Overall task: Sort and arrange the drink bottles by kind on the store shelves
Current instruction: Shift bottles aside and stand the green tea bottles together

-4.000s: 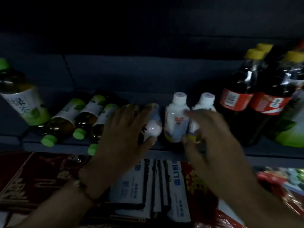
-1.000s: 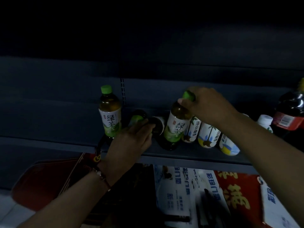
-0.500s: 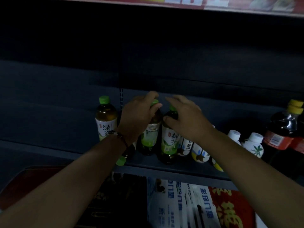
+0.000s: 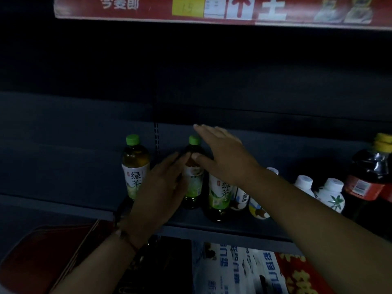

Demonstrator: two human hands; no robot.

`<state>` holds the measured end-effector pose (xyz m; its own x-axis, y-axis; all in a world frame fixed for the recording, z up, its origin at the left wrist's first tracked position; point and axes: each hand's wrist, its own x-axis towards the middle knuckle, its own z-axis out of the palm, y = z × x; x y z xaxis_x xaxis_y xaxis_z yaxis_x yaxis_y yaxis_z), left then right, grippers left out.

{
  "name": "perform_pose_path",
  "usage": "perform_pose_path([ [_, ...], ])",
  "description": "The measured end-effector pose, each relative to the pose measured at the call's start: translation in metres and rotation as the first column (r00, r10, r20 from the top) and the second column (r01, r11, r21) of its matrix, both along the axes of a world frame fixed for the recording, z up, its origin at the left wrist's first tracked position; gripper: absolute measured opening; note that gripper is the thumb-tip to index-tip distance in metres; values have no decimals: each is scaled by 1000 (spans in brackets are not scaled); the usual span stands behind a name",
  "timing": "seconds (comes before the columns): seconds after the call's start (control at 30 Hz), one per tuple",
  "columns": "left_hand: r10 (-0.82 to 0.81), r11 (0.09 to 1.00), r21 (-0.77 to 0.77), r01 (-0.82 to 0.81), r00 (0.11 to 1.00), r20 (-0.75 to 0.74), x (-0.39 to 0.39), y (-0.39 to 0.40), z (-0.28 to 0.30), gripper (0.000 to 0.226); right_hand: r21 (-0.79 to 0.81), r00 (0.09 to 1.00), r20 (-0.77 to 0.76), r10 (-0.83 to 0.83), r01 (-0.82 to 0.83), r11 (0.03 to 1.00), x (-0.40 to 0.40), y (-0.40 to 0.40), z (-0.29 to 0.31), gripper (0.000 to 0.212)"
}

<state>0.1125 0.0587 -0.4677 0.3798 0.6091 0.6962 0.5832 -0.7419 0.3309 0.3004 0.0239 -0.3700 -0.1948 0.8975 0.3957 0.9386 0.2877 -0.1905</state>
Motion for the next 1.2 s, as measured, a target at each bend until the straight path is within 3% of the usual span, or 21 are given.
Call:
perform_pose_path([
  [0.07,58,998,15,-57,996,-69,-21,-12,-34,58,-26,1000,11,20,-20,999,-2,2,0,71],
  [0.17,87,990,-96,-104,982,-167,-47,-18,-83,70,-27,996,91,-24,26,999,-4,3,-4,66],
  [0.3,88,986,-122,-116,973,-213,-55,-14,-105,97,29,999,29,-38,37,999,-7,2,-7,62],
  [0.7,67,994,-78,-78,988,-139,-59,-25,-23,62,69,996,-90,-10,16,998,-4,7,-19,60],
  [0.93,174,985,23,-173,979,-101,-57,-11,33,46,86,994,-112,-17,27,996,-4,4,-19,61],
  [1.07,231,969,113,-220,969,-90,-42,13,55,61,103,991,-134,-25,39,994,-6,2,-20,61],
  [1.2,305,930,249,-269,945,-116,-24,35,61,58,88,991,-108,-75,84,993,-12,1,-16,59],
])
